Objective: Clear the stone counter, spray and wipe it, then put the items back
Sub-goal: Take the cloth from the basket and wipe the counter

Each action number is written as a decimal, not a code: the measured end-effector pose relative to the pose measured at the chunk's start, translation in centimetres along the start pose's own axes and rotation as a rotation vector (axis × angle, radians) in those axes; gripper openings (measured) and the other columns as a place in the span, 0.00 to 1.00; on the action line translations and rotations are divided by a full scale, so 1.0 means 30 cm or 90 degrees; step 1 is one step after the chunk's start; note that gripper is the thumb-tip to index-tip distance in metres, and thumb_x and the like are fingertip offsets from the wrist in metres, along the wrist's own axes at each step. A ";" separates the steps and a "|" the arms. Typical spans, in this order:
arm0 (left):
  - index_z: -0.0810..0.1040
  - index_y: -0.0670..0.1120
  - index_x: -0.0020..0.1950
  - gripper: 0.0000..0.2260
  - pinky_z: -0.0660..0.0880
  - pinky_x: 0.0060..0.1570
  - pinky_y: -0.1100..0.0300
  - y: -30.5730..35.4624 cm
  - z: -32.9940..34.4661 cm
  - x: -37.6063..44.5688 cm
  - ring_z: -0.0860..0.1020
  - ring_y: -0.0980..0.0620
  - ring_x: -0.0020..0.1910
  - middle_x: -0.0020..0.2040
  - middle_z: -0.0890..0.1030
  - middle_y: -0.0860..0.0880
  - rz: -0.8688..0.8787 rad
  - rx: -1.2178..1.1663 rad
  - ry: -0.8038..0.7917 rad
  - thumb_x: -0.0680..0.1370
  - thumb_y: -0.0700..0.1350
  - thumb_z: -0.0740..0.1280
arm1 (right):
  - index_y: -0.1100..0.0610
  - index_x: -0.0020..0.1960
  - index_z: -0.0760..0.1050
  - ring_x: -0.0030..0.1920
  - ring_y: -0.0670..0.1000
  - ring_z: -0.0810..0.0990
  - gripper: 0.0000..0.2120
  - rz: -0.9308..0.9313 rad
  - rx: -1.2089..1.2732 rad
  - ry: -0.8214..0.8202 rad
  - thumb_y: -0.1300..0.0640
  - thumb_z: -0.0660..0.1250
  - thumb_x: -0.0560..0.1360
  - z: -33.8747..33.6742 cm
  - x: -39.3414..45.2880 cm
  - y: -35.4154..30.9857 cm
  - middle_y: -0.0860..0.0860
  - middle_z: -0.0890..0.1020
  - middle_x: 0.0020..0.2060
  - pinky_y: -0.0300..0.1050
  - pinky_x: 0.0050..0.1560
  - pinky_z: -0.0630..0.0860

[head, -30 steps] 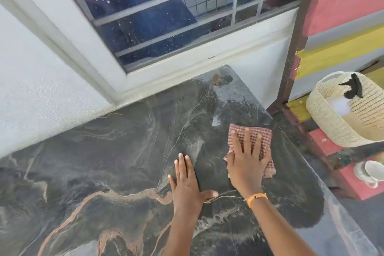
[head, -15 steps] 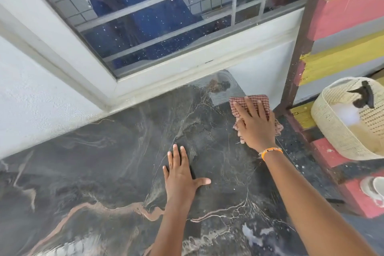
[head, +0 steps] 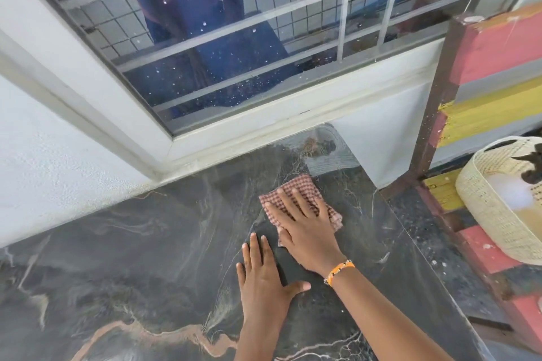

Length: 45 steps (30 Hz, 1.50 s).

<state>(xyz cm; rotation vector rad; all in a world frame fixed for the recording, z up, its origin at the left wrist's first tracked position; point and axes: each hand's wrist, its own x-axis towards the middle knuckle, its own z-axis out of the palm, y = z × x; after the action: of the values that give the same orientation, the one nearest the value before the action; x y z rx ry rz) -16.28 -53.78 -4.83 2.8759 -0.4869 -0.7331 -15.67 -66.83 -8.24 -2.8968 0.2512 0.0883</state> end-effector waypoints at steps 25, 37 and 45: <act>0.38 0.49 0.75 0.51 0.46 0.72 0.40 0.049 -0.033 0.143 0.36 0.45 0.75 0.71 0.29 0.52 0.007 -0.030 -0.037 0.66 0.64 0.67 | 0.39 0.73 0.55 0.75 0.63 0.50 0.24 -0.067 0.001 -0.013 0.46 0.52 0.77 -0.041 0.340 -0.009 0.47 0.57 0.75 0.75 0.66 0.38; 0.34 0.50 0.74 0.54 0.43 0.72 0.43 0.041 -0.027 0.145 0.33 0.49 0.74 0.73 0.30 0.52 -0.002 -0.055 -0.041 0.59 0.68 0.60 | 0.41 0.74 0.51 0.75 0.63 0.50 0.24 0.205 0.009 0.041 0.49 0.49 0.79 -0.124 0.438 0.337 0.48 0.53 0.76 0.64 0.69 0.54; 0.36 0.51 0.75 0.50 0.42 0.72 0.42 0.030 -0.011 0.148 0.34 0.47 0.75 0.75 0.33 0.52 0.012 -0.065 0.001 0.66 0.64 0.66 | 0.45 0.75 0.52 0.68 0.64 0.62 0.25 0.421 0.090 0.064 0.51 0.50 0.79 -0.121 0.360 0.305 0.54 0.56 0.75 0.61 0.66 0.59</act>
<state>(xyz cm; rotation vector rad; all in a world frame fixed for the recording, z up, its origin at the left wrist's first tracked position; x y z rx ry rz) -12.69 -56.12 -6.31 2.7726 -0.4620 -0.7309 -6.52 -78.22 -7.63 -2.5587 1.1670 0.0318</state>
